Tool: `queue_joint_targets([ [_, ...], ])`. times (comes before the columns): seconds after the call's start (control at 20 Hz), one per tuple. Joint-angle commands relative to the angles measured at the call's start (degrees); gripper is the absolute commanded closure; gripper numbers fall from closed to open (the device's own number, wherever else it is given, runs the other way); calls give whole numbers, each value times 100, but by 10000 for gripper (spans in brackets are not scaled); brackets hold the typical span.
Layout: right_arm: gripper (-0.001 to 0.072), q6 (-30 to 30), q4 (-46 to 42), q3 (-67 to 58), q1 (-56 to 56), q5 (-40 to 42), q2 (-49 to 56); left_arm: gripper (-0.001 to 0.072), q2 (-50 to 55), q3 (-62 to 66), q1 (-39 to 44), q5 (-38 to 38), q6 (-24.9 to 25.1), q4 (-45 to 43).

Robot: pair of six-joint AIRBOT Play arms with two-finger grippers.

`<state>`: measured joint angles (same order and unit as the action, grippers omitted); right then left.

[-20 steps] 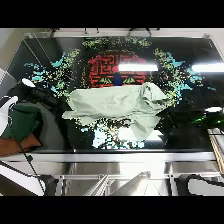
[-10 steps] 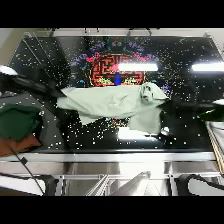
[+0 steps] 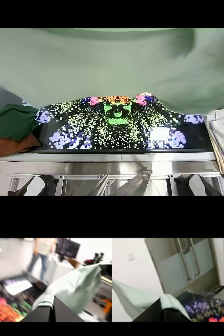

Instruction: Fold the shirts.

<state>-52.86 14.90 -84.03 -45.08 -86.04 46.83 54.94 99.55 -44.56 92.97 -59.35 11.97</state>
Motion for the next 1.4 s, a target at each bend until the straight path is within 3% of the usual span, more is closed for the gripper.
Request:
queue_joint_targets([
  [0.0,695,-31,-179,-1357,-229,782,-164,686,-258,861,-1287,-249,-372,750],
  [0.1,696,-52,-907,-1604,-168,1021,-26,686,203,1139,-1244,-46,-426,584],
  [0.2,695,-146,-1676,-1598,212,1005,269,686,723,1189,-741,31,-503,-236],
  [0.4,696,-313,-3595,-1121,1917,1001,1228,686,1965,964,1228,122,-518,-2424],
  [0.55,696,-308,-4391,-407,2787,1252,2103,686,3038,352,2369,17,-511,-3515],
  [0.8,696,133,-4304,138,3287,2131,4155,686,5060,-234,2918,-608,-348,-4422],
  [1.05,696,514,-2935,-2,3198,2616,5766,687,6874,1178,2743,-828,-754,-4374],
  [1.2,696,507,-2811,-203,3051,2457,6306,686,7466,2022,2787,-1025,-927,-4380],
  [1.35,696,501,-3021,-201,2889,1926,6487,685,7602,2059,2793,-1250,-920,-4380],
])
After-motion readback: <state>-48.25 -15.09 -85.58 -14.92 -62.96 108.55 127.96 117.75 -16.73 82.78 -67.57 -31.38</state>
